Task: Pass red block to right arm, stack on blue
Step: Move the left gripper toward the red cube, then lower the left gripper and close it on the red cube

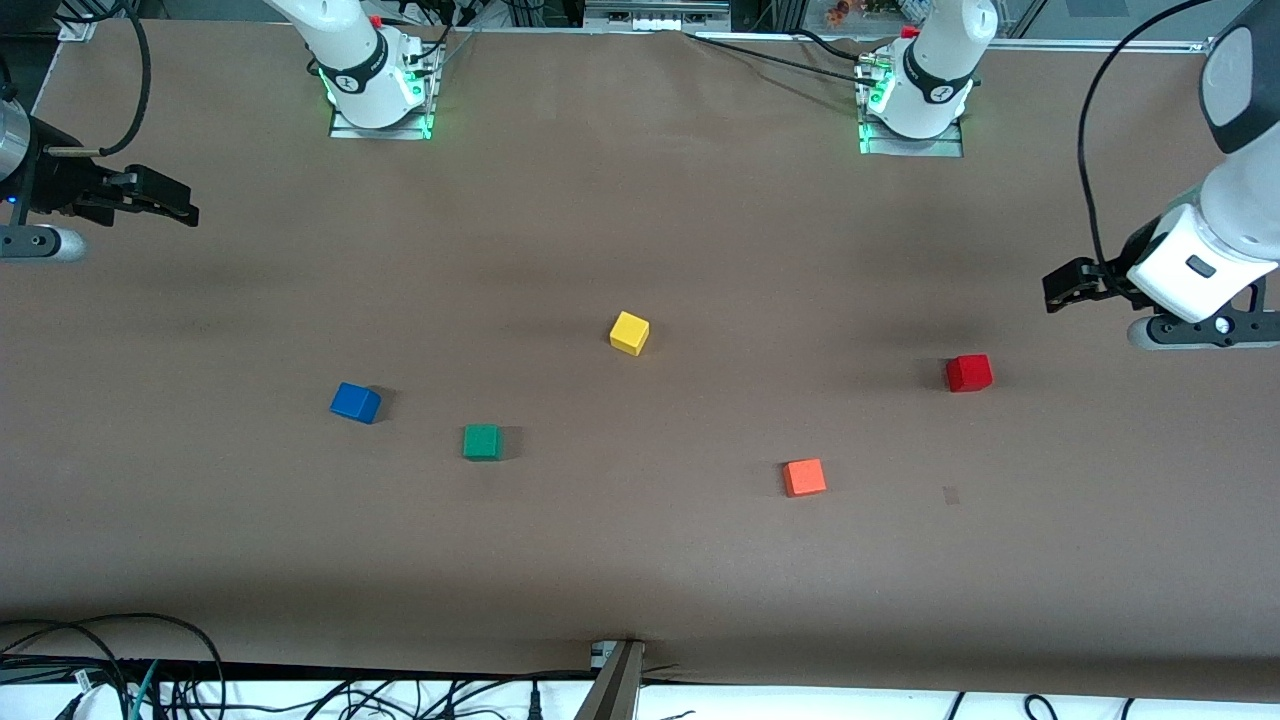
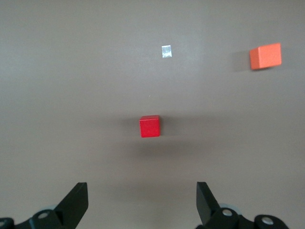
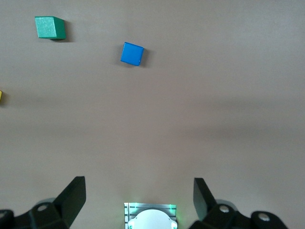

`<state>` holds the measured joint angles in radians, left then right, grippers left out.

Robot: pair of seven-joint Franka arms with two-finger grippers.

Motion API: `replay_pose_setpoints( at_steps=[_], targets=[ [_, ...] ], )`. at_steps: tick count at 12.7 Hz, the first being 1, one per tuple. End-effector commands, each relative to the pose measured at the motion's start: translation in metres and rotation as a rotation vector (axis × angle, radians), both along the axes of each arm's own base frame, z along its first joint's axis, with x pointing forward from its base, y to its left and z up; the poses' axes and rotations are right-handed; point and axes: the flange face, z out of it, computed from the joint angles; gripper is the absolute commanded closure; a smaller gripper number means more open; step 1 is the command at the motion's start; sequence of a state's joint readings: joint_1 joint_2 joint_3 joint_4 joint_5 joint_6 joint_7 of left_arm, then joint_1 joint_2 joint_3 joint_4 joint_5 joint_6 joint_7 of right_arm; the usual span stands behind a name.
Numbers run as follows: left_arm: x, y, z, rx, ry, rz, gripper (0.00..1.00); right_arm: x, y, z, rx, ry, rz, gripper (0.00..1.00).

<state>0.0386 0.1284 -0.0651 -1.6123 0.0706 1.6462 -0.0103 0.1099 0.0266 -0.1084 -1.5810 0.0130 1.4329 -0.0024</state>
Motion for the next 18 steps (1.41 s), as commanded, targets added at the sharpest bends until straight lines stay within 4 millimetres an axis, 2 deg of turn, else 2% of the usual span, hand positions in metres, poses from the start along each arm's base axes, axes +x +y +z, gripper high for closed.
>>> replay_pose_setpoints(
  at_steps=[1,2,3,5,8,13,16,18],
  targets=[
    [0.015,0.02,-0.034,-0.007,0.071,-0.087,0.0,-0.004,0.003,0.007,0.01,-0.001,-0.007,0.0],
    [0.016,0.031,-0.039,-0.012,0.079,-0.059,0.0,-0.004,0.003,0.006,0.009,-0.001,-0.007,0.0],
    [0.014,0.033,-0.044,-0.023,0.088,-0.036,0.0,-0.004,0.003,0.007,0.01,-0.001,-0.007,0.0],
    [0.01,0.039,-0.072,-0.05,0.108,-0.002,0.0,-0.004,0.003,0.007,0.01,-0.001,-0.007,0.0],
    [0.001,0.039,-0.144,-0.053,0.084,0.002,0.0,-0.004,0.003,0.007,0.01,-0.001,-0.007,0.0],
    [-0.002,0.045,-0.258,-0.069,0.036,0.033,0.0,-0.005,0.001,0.006,0.009,0.001,-0.01,0.0],
    [-0.01,0.045,-0.288,-0.073,0.049,0.034,0.0,-0.005,0.001,0.006,0.009,0.001,-0.01,0.0],
    [-0.008,0.044,-0.31,-0.076,0.039,0.031,0.0,-0.005,0.001,0.006,0.009,0.002,-0.01,0.0]
  ],
)
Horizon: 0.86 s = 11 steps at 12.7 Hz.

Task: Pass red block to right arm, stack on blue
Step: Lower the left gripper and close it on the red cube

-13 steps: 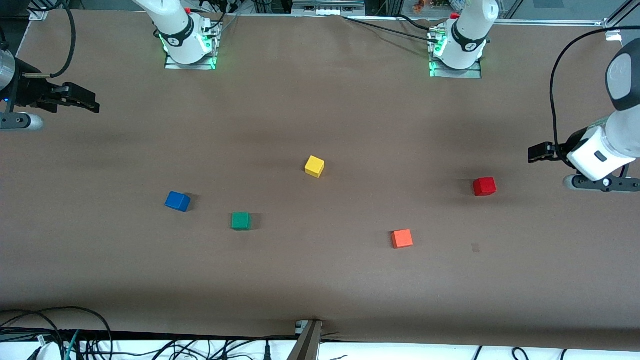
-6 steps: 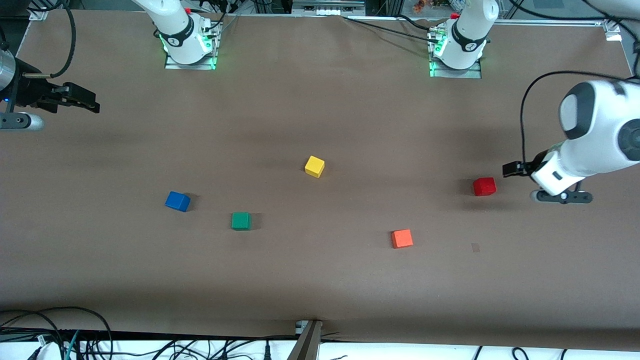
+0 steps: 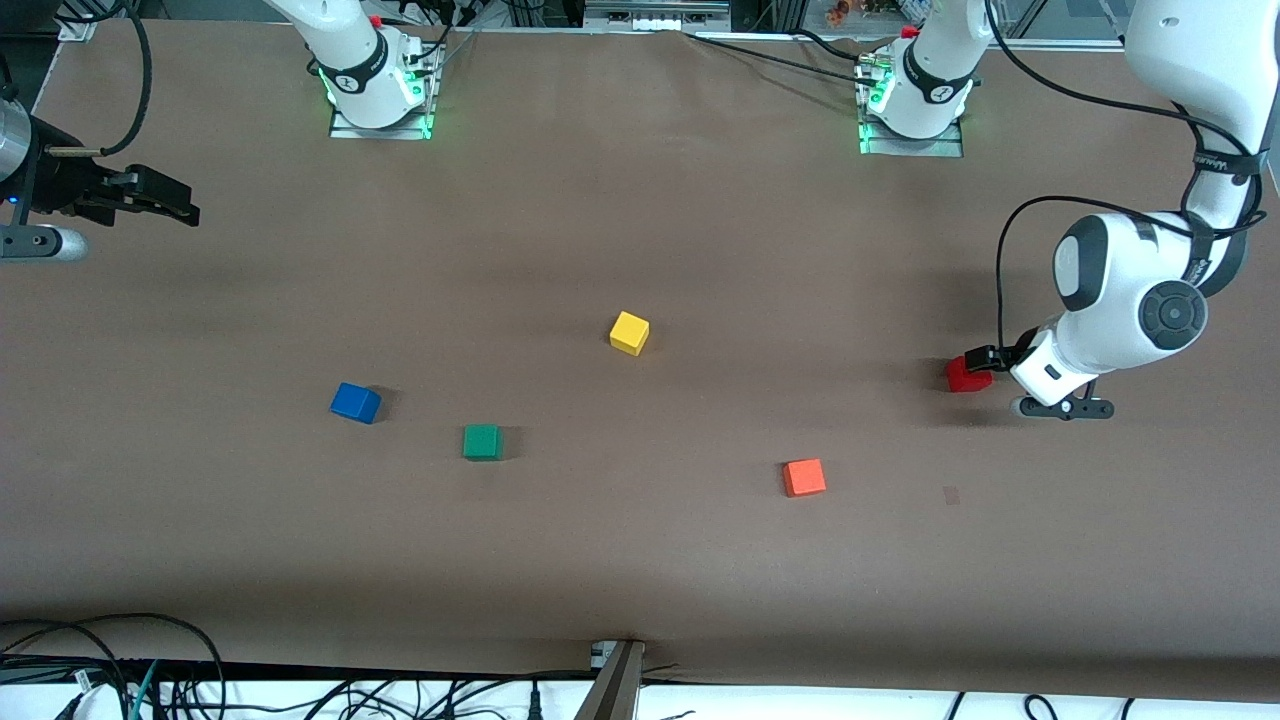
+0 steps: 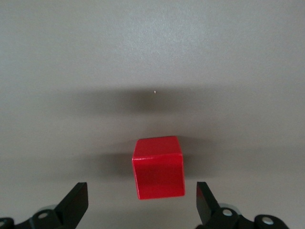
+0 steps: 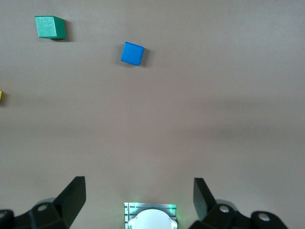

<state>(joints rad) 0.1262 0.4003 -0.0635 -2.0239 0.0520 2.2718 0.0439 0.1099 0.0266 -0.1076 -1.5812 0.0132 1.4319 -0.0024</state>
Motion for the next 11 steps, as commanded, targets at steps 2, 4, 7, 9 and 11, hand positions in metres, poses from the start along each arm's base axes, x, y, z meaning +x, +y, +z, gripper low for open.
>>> replay_pose_setpoints(
  at_steps=[2,4,7,9,11],
  targets=[
    [0.002,-0.002,-0.026,-0.02,-0.025,0.016,0.0,-0.005,0.0,0.006,0.009,0.001,-0.011,0.0],
    [0.003,-0.004,-0.045,-0.022,-0.04,0.015,0.0,-0.005,0.0,0.006,0.009,0.001,-0.011,0.0],
    [0.003,-0.004,-0.046,-0.022,-0.04,0.011,0.0,-0.005,0.0,0.006,0.01,0.001,-0.009,0.0],
    [0.003,-0.004,-0.045,-0.017,-0.035,-0.014,0.58,-0.004,0.0,0.006,0.009,-0.001,-0.011,0.0],
    [0.001,-0.003,-0.043,-0.025,-0.019,-0.077,1.0,-0.004,0.003,0.006,0.011,-0.001,-0.006,0.0]
  ],
)
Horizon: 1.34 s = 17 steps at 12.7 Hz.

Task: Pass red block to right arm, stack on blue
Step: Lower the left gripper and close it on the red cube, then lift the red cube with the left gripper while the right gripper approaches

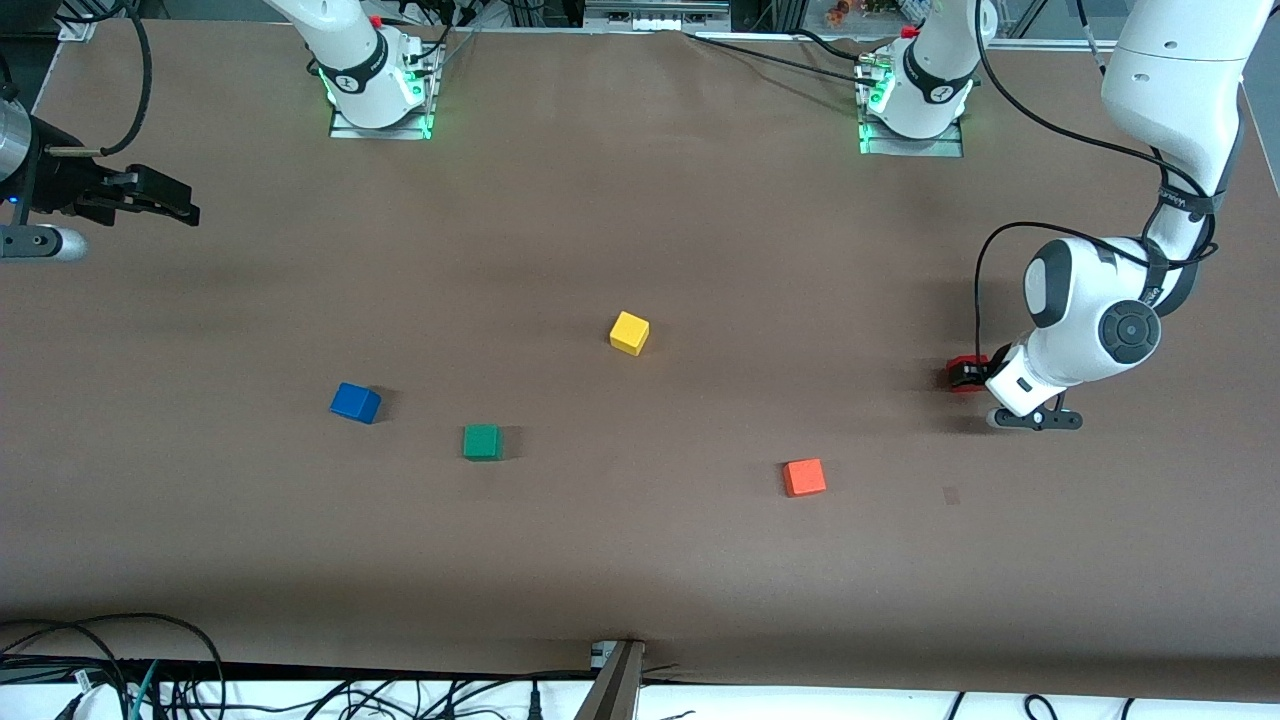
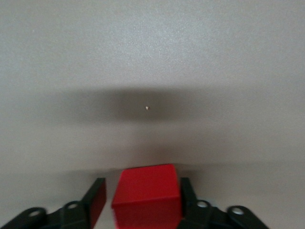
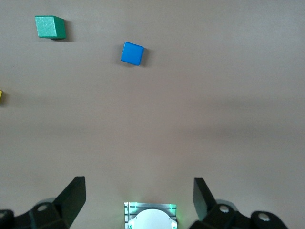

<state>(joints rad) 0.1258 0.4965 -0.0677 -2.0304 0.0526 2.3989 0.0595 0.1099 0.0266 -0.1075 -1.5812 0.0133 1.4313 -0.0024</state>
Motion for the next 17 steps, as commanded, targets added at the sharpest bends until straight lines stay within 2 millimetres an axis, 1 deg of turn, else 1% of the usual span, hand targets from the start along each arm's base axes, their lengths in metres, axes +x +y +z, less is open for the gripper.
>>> replay_pose_setpoints(
  at_steps=[1,3,4,5,7,8,9,10,11,14,15,17],
  targets=[
    [0.001,0.003,0.01,-0.016,0.0,-0.094,1.0,-0.004,0.003,0.006,0.011,-0.001,-0.006,0.0],
    [0.004,0.002,0.026,-0.018,-0.009,-0.13,1.0,-0.005,0.003,0.006,0.011,0.0,-0.006,0.0],
    [0.006,-0.001,0.042,-0.025,-0.007,-0.17,1.0,-0.004,0.003,0.006,0.009,-0.001,-0.006,0.0],
    [0.013,-0.006,0.061,-0.034,-0.005,-0.201,1.0,-0.004,0.003,0.006,0.011,-0.001,-0.006,0.0],
    [0.024,-0.03,0.098,-0.061,0.04,-0.274,1.0,-0.005,0.003,0.006,0.011,0.0,-0.006,0.0],
    [0.03,-0.038,0.113,-0.073,0.051,-0.293,1.0,-0.004,0.003,0.006,0.011,-0.001,-0.006,0.0],
    [0.034,-0.056,0.127,-0.115,0.038,-0.324,1.0,-0.004,0.003,0.006,0.011,-0.001,-0.006,0.0],
    [0.036,-0.065,0.14,-0.156,0.014,-0.403,1.0,-0.004,0.003,0.006,0.011,-0.001,-0.006,0.0],
    [0.035,-0.086,0.152,-0.215,-0.015,-0.487,1.0,-0.005,0.003,0.006,0.011,0.0,-0.006,0.0],
    [0.039,-0.126,0.168,-0.453,-0.107,-0.526,1.0,-0.005,0.003,0.006,0.011,0.0,-0.006,0.0],
    [0.038,-0.143,0.169,-0.534,-0.137,-0.553,1.0,-0.005,0.003,0.006,0.011,0.0,-0.005,0.0],
    [0.038,-0.166,0.165,-0.712,-0.206,-0.574,1.0,-0.005,0.003,0.006,0.011,0.0,-0.006,0.0]
  ],
)
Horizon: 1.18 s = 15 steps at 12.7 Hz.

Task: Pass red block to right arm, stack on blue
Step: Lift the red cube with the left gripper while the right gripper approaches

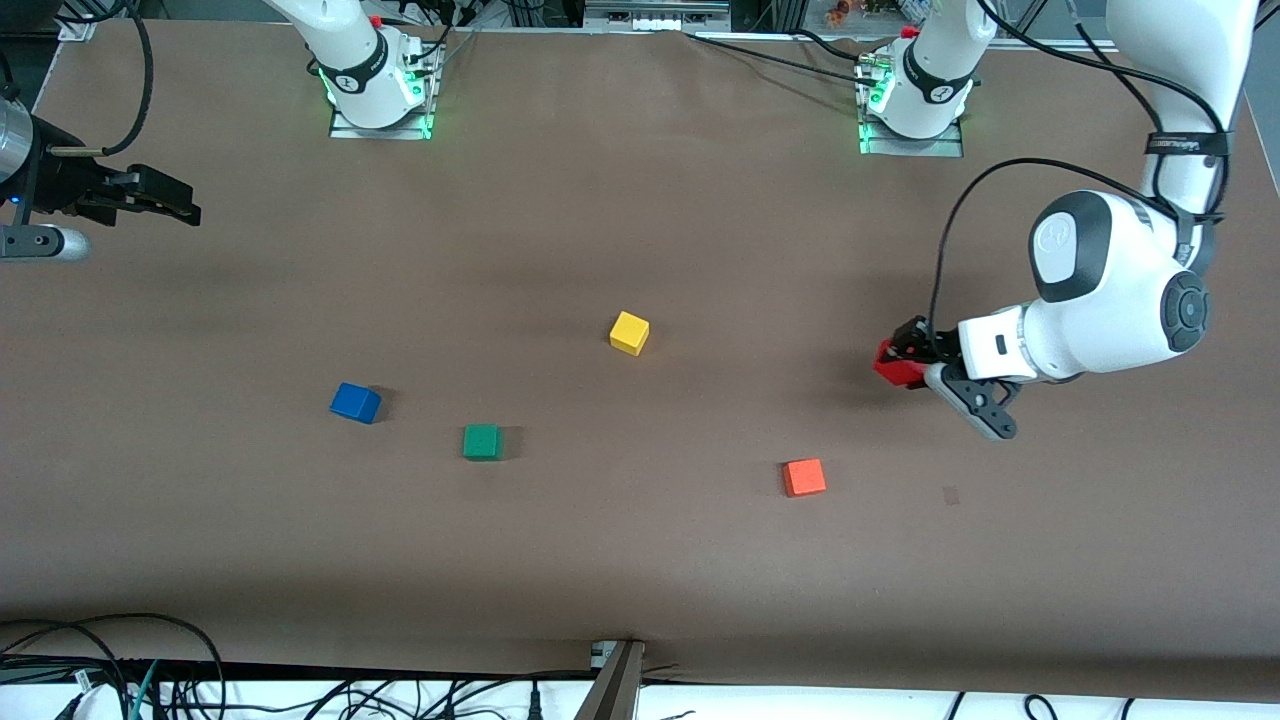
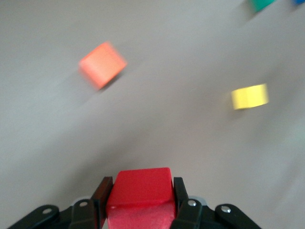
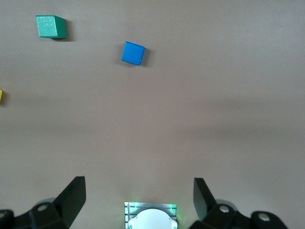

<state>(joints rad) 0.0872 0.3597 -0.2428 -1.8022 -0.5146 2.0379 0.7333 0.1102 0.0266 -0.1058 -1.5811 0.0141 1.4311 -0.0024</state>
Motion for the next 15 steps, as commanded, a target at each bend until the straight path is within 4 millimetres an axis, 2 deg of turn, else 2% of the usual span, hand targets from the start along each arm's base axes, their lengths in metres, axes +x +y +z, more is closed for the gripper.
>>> replay_pose_setpoints(
  at_steps=[1,3,5,7,10,12,14,15],
  targets=[
    [-0.001,-0.04,0.003,-0.235,-0.057,-0.07,1.0,-0.004,0.001,0.006,0.01,0.0,-0.011,0.0],
    [-0.007,-0.081,0.0,-0.389,-0.076,-0.087,1.0,-0.004,0.001,0.006,0.049,0.002,-0.021,0.0],
    [-0.01,-0.138,0.018,-0.529,-0.117,-0.125,1.0,-0.005,-0.002,0.006,0.071,0.007,-0.028,0.0],
    [-0.021,-0.208,0.036,-0.639,-0.131,-0.16,1.0,-0.003,0.001,0.003,0.109,0.011,-0.037,0.0],
    [-0.022,-0.309,0.053,-0.784,-0.209,-0.193,1.0,0.0,0.001,-0.005,0.182,0.038,-0.042,0.0],
    [-0.029,-0.354,0.074,-0.894,-0.212,-0.192,1.0,-0.002,0.012,-0.01,0.203,0.073,-0.034,0.0],
    [-0.036,-0.397,0.102,-0.972,-0.248,-0.214,1.0,-0.003,0.024,-0.017,0.336,0.127,-0.045,0.0],
    [-0.04,-0.411,0.114,-0.991,-0.277,-0.194,1.0,-0.004,0.027,-0.019,0.393,0.15,-0.049,0.0]
  ],
)
